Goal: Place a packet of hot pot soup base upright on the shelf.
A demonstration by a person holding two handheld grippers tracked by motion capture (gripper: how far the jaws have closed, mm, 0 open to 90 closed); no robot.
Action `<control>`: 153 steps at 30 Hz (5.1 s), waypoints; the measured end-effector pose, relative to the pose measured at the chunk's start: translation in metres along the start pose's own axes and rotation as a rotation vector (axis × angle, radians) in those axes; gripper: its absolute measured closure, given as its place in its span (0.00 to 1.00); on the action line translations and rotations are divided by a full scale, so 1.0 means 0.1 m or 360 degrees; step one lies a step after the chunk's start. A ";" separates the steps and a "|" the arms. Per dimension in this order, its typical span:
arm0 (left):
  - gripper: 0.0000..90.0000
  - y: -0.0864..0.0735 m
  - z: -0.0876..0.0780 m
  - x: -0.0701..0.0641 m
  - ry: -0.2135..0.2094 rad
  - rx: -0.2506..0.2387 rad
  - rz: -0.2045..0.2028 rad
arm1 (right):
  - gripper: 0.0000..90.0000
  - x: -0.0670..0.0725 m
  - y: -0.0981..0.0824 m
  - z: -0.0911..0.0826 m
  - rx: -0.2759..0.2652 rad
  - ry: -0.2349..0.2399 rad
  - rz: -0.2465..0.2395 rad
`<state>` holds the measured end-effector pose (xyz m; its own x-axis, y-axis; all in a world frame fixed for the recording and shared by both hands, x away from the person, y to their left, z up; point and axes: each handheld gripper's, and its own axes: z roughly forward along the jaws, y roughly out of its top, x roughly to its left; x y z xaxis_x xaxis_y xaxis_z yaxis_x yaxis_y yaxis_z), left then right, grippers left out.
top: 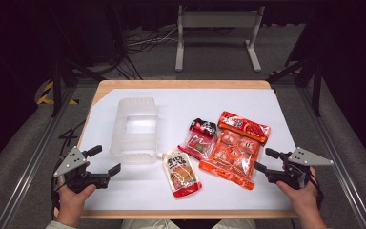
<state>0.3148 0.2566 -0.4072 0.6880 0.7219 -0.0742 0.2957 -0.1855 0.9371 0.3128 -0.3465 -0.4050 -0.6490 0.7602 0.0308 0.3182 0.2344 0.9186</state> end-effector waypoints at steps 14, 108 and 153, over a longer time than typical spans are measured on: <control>0.05 0.03 0.05 0.01 0.0038 0.0015 0.0006 | 0.22 -0.31 0.30 0.19 0.0017 -0.0079 0.0099; 0.05 -0.05 0.17 -0.05 0.0059 0.0134 0.0099 | 0.69 -1.09 0.20 1.00 0.0542 0.0003 0.0331; 0.23 0.43 0.11 -0.54 -0.0199 0.0047 0.0127 | 1.00 -0.77 0.92 0.42 0.0353 -0.0123 0.0199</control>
<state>0.2979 0.2027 -0.3662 0.7866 0.6159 -0.0433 0.2546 -0.2597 0.9315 0.4210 -0.3580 -0.3398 -0.5432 0.8336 0.1006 0.5417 0.2563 0.8005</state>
